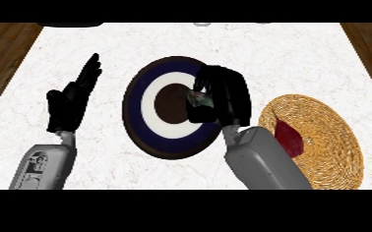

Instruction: Pick the eggplant from the placemat and place it in the plate

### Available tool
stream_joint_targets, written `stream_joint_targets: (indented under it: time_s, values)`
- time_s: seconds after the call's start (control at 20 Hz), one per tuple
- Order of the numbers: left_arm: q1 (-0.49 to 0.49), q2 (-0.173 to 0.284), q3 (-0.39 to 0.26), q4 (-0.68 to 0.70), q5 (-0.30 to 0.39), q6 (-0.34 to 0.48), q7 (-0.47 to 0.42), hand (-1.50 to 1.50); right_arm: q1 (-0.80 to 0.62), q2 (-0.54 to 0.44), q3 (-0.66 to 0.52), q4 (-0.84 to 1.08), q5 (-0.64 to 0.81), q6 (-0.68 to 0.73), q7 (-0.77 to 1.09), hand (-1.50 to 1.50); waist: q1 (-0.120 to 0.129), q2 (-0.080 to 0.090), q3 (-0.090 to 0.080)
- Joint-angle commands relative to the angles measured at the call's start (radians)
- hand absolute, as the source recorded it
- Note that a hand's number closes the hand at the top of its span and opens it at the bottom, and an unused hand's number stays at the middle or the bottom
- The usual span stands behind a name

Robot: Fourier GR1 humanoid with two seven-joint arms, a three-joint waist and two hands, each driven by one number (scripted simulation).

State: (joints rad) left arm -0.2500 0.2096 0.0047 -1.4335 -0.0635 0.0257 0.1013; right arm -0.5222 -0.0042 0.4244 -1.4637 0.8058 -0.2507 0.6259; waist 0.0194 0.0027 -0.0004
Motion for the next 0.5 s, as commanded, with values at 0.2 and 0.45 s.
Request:
stream_joint_targets:
  time_s: [0.2,0.45]
  values:
    - [-0.019,-0.032,-0.02,0.016,-0.024,0.013,-0.006,0.0,-0.179,0.004,0.174,0.376,-0.14,-0.187,0.126,1.5,0.02,0.005,0.0]
    - [-0.078,-0.02,-0.007,0.03,-0.012,-0.009,0.023,0.0,-0.276,0.004,0.178,0.518,-0.401,-0.293,0.039,-1.5,0.043,0.014,0.001]
